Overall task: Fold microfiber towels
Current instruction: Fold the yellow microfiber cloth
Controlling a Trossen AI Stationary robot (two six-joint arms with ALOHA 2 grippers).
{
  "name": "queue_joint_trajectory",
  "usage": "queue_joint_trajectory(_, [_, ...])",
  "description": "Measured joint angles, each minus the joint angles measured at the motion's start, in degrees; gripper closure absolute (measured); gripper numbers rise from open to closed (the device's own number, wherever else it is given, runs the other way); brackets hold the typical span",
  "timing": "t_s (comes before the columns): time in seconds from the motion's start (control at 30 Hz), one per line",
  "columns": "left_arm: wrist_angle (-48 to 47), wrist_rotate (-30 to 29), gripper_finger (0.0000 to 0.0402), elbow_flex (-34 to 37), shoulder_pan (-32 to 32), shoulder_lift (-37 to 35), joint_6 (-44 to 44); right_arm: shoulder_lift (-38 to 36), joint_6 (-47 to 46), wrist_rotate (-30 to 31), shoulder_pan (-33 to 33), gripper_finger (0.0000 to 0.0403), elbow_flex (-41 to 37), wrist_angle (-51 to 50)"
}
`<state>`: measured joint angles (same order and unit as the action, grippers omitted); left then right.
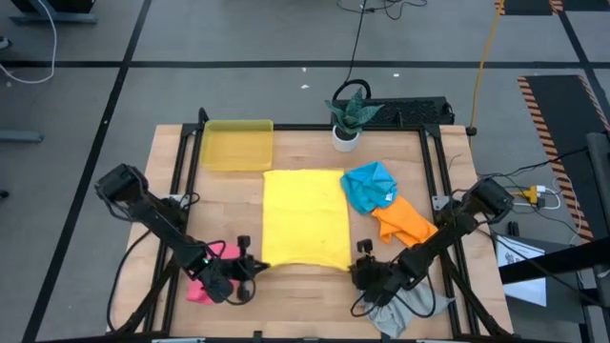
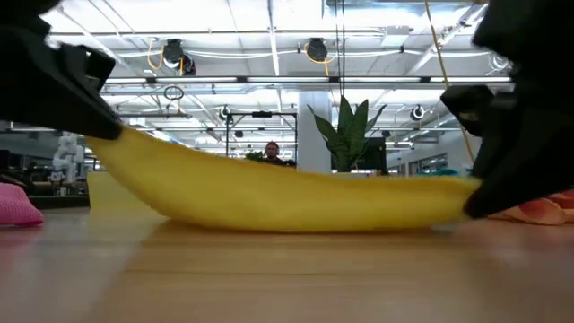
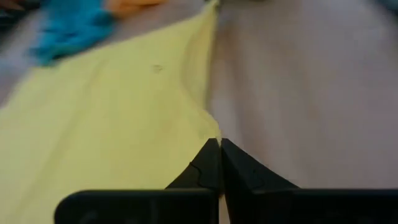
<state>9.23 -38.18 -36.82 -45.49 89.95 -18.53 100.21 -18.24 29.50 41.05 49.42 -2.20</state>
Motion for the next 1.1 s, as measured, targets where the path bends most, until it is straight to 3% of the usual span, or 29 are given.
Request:
queue_joint_trajectory(0.13, [2.69,14.30,0.0388,0.00,-1.16,-2.69,0.60,-1.39,-5.69,-11.71,-0.15,0.0400,3.28,0.68])
queue_joint_trajectory(0.27, [4.13,15.55,0.0396,0.00,-3.15,-3.64,0.55,-2.37,-8.73,-16.45,-0.19,0.0401,6.15,1.07])
queue_joint_trajectory(0.47, [3.34,7.58,0.0388,0.00,-5.86,-5.29,5.39,-5.74,-7.92,-17.32,0.43,0.0401,8.51,1.05])
queue_joint_trajectory(0.7, [-0.71,-14.34,0.0392,-0.02,-4.44,-6.50,6.43,-11.30,-8.01,-1.02,-2.75,0.0402,8.49,-6.33])
queue_joint_trajectory(0.8, [-4.36,-20.97,0.0388,-0.02,-1.84,-6.44,5.56,-11.83,-11.78,2.27,-6.16,0.0402,8.47,-11.71])
queue_joint_trajectory(0.93, [-9.07,-22.60,0.0397,-0.02,4.16,-6.42,4.29,-11.84,-15.98,2.01,-11.92,0.0402,7.16,-16.86])
queue_joint_trajectory(1.1, [-12.51,-20.22,0.0387,-0.02,11.95,-6.42,4.25,-11.79,-16.76,2.01,-18.00,0.0402,1.96,-17.02])
